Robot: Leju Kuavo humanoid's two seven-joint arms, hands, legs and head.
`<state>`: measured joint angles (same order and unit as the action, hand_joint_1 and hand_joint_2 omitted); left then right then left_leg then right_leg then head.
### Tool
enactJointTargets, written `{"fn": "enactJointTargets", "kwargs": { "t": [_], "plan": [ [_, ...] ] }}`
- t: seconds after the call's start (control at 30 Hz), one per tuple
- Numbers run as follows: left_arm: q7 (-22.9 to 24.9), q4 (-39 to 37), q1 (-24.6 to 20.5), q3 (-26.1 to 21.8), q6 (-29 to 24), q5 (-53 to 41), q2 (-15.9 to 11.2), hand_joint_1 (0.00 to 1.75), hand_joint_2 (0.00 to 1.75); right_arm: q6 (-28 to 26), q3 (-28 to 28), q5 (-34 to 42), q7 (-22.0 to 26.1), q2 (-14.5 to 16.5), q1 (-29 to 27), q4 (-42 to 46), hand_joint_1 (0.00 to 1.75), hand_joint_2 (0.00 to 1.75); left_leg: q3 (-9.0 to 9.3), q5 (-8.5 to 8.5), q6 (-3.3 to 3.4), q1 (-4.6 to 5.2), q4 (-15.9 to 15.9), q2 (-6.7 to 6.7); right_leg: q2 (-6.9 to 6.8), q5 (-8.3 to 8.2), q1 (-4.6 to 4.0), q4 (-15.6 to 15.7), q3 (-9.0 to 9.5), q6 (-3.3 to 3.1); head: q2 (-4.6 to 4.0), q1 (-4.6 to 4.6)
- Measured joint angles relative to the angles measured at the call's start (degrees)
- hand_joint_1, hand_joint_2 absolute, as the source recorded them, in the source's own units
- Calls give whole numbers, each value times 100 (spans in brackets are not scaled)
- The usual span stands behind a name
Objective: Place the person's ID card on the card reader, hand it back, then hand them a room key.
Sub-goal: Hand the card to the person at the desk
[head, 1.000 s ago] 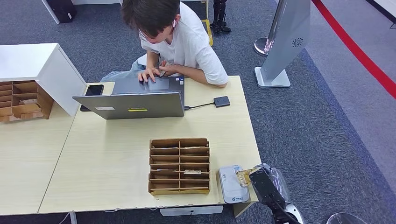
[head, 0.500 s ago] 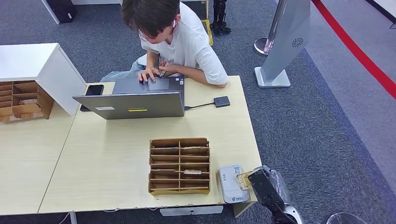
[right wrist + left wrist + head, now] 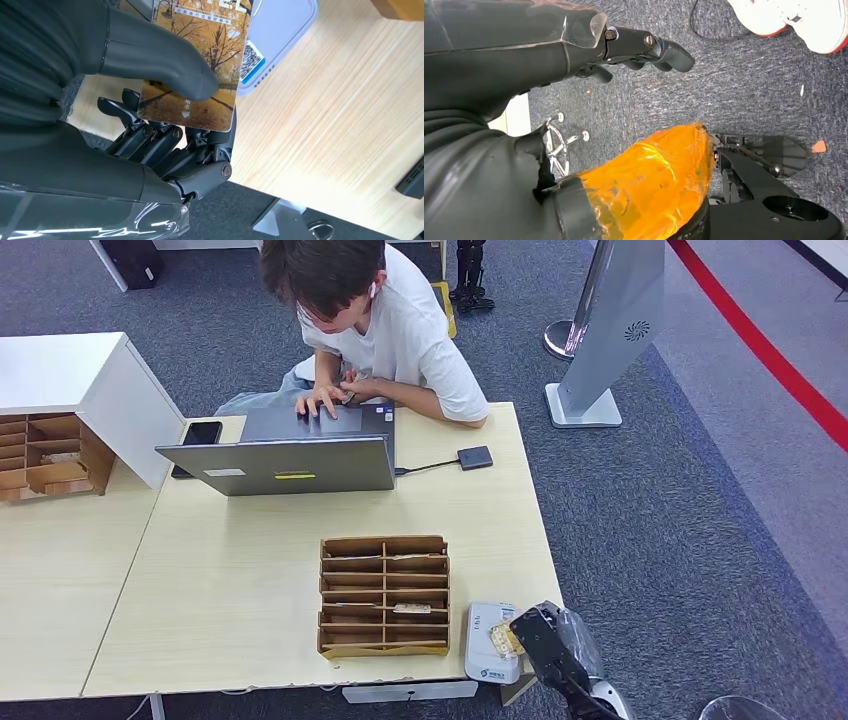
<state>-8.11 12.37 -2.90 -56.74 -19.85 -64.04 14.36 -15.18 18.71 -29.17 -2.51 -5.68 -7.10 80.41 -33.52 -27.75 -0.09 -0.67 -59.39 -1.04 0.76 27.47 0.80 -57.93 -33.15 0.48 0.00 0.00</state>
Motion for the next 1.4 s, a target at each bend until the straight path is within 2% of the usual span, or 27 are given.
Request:
{"fn": "enactJointTargets", "kwargs": {
  "t": [0.47, 1.03, 1.4],
  "plan": [
    [0, 1, -3, 0, -2, -3, 0, 0, 0, 32, 170, -24, -4, 33, 68, -104, 175, 175, 1, 0, 0, 0, 0, 1, 0, 0, 0, 0, 1, 0, 0, 0],
    [0, 1, -26, 58, 28, -93, -22, 0, 0, 260, 666, -305, -95, 168, 540, -133, 175, 175, 1, 2, 1, 0, 0, 0, 0, 0, 0, -1, 2, 0, 0, 1],
    [4, 1, -28, 132, 31, -103, -31, 0, 0, 254, 708, -451, -114, 225, 640, -167, 175, 175, 0, 2, 1, 0, 0, 0, 0, 0, 0, 0, 1, 0, 0, 1]
  ]
}}
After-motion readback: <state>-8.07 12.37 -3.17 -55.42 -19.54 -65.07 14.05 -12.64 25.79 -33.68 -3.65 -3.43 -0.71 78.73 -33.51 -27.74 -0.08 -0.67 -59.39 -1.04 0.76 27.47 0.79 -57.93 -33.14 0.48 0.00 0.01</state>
